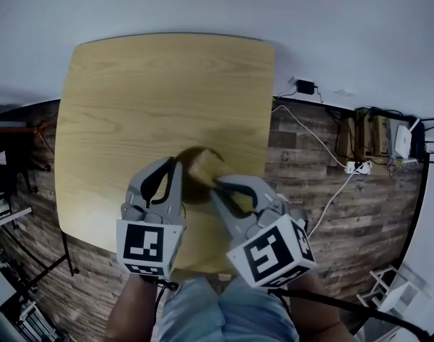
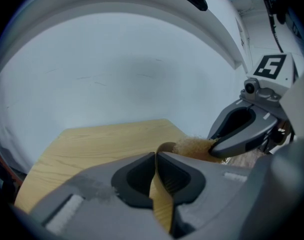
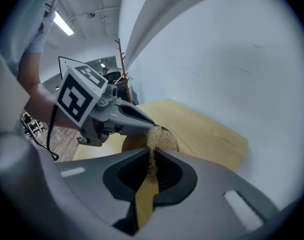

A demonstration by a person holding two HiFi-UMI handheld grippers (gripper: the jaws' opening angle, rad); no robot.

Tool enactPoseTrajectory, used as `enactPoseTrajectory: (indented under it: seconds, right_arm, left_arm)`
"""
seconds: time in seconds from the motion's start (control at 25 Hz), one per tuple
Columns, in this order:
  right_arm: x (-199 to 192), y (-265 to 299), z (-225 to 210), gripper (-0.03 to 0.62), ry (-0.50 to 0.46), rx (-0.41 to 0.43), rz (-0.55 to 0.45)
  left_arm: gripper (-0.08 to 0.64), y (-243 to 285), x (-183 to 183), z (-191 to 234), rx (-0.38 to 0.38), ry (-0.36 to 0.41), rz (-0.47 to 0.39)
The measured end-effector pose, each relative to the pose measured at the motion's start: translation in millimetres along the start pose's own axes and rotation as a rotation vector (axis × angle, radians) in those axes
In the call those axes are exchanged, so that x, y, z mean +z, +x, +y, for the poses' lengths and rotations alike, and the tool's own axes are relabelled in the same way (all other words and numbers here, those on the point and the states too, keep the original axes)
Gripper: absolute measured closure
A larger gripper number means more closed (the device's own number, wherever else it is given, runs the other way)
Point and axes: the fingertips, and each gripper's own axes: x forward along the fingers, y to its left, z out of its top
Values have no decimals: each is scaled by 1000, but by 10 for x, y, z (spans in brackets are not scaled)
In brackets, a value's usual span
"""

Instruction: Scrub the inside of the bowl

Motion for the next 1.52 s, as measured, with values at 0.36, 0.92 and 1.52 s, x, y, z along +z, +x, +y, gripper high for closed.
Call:
enactPoseTrajectory:
  seconds: [0.36,0.92,1.52]
  right_arm:
    - [-224,420,1,566,-71,-16,138]
    - [-151,467,416,568,138,238,93]
    - [-152,-68,622,568,160,271,4]
  left_arm:
    - [522,34,-70,28,-14,-52,14]
    - [518,57,-95,176,24,-41,12]
    - [518,42,-164,221,44,-5,15]
